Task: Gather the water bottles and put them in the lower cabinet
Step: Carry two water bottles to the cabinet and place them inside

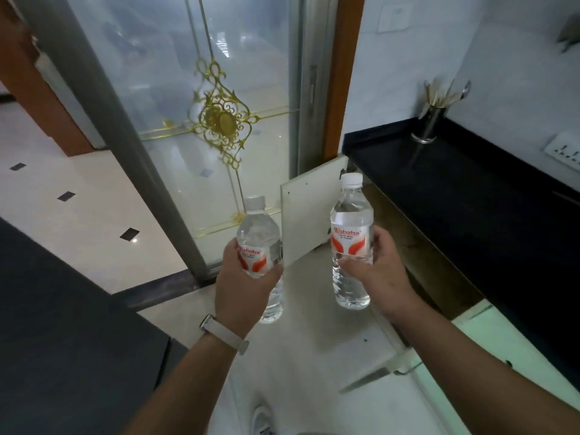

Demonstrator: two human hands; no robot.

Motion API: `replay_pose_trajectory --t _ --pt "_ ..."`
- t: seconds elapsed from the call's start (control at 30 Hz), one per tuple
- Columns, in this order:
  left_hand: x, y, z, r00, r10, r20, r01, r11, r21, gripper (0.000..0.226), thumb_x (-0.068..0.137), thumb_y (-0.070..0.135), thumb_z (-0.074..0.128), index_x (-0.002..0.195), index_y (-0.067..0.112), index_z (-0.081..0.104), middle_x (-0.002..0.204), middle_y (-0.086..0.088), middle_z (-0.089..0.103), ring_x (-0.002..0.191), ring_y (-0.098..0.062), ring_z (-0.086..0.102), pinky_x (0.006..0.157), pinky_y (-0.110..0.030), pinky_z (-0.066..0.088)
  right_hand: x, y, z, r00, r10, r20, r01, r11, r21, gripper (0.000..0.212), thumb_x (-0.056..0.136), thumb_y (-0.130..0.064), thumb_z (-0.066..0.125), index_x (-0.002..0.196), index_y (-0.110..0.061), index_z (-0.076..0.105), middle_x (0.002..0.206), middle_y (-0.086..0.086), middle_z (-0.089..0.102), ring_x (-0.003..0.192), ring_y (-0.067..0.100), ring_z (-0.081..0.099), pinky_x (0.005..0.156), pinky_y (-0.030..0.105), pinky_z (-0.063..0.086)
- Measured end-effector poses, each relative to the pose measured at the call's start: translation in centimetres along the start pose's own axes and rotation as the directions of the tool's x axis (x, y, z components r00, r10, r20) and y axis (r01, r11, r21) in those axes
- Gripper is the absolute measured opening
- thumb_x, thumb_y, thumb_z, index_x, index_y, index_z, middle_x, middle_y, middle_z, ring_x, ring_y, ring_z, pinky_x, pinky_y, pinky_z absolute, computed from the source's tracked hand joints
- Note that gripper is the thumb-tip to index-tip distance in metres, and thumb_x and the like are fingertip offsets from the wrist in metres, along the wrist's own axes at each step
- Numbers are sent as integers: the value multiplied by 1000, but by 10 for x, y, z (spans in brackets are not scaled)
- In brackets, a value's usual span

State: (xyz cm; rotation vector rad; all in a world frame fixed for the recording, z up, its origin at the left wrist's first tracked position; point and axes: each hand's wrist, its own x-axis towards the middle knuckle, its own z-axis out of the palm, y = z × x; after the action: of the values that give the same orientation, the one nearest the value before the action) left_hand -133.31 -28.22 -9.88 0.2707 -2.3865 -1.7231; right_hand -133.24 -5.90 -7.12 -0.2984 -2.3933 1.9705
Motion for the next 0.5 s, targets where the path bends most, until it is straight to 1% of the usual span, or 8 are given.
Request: replay_pose_trajectory --t 0.07,0.17,0.23,0.3,0.37,0.43,0.5 --pt "29 -5 -6 999 -1 33 1 1000 -2 72 77 18 87 135 27 45 121 7 61 104 -12 63 88 -26 52 13 -6 18 999 -2 -39 1 1000 -19 67 78 -16 81 134 -27 46 120 -7 62 106 13 64 90 35 54" --pt "64 -9 -5 997 -17 70 19 999 -31 74 76 15 88 137 23 47 117 7 63 99 -11 64 88 -29 54 27 -10 34 996 9 -89 -10 1000 -18 67 76 -16 81 133 -26 46 116 -8 62 104 12 65 88 33 55" --pt "80 -11 0 995 -27 93 31 999 -39 72 75 14 88 133 27 48 111 12 62 96 -5 64 84 -25 53 35 -11 37 992 23 -122 -25 999 -21 66 76 -14 81 131 -26 47 115 -7 63 102 12 65 84 29 55" --pt "95 -9 8 992 -16 122 20 999 -31 69 75 14 89 126 33 47 106 18 61 94 -3 63 77 -19 50 44 -12 37 987 41 -155 -45 999 -24 65 76 -13 80 130 -26 46 114 -8 62 99 10 65 78 23 54" --pt "109 -9 19 987 -7 159 11 1000 -24 68 75 14 88 122 38 46 102 21 61 91 1 63 72 -15 47 56 -9 34 980 57 -189 -61 998 -15 66 76 -12 80 130 -27 45 112 -10 62 97 8 66 73 19 53" --pt "123 -7 31 981 -4 195 5 1000 -2 67 75 14 88 122 39 46 102 22 61 90 3 63 69 -10 45 69 -4 30 971 75 -228 -77 997 1 64 77 -11 79 128 -27 45 110 -11 61 93 7 66 70 18 52" --pt "138 -6 44 974 -6 225 -2 999 36 67 75 16 88 123 37 46 103 20 62 91 2 63 67 -8 43 85 2 27 962 103 -252 -99 995 28 63 77 -11 79 126 -29 44 110 -11 60 95 8 65 72 18 50"
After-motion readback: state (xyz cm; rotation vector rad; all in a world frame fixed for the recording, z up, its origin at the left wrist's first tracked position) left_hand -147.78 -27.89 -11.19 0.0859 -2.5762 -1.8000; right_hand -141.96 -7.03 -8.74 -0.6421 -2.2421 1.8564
